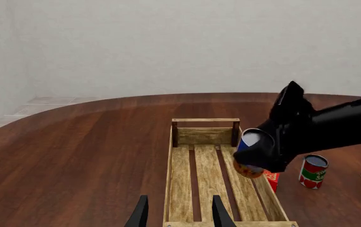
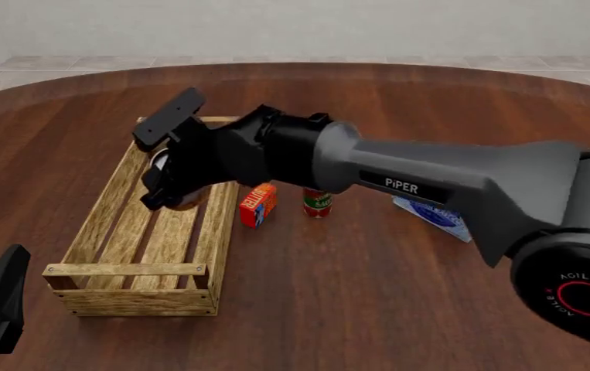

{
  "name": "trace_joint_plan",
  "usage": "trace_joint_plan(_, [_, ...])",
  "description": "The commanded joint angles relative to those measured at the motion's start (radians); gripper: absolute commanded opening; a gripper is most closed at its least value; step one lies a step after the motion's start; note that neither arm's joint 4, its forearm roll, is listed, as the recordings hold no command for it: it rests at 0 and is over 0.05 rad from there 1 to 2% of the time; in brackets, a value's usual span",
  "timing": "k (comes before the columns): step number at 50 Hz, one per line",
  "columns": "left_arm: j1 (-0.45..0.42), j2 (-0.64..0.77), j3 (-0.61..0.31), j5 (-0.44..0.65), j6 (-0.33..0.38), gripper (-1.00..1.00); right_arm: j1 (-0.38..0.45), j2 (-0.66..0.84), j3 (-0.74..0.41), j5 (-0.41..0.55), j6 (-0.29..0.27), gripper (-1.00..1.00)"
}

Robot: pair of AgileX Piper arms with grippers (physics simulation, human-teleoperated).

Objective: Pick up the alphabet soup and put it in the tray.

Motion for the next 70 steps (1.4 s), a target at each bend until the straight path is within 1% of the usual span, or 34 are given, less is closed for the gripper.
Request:
trace_joint_plan(1, [0.0,0.0,0.0,0.0,0.0,1.0,0.015,0.066,-0.056,-0.009,0.041,-1.0])
trace_joint_plan(16, [0.0,0.0,0.0,0.0,0.0,1.0,0.003,0.156,-0.137,-0.006,0.083,-1.0])
trace_joint_plan(38, [0.0,0.0,0.0,0.0,0.0,1.0,0.0,0.275,-0.239,0.027,0.102,-1.0])
trace_joint_plan(70, [0.0,0.0,0.0,0.0,0.0,1.0,0.014,0.372,-0.306,0.053,0.121,-1.0])
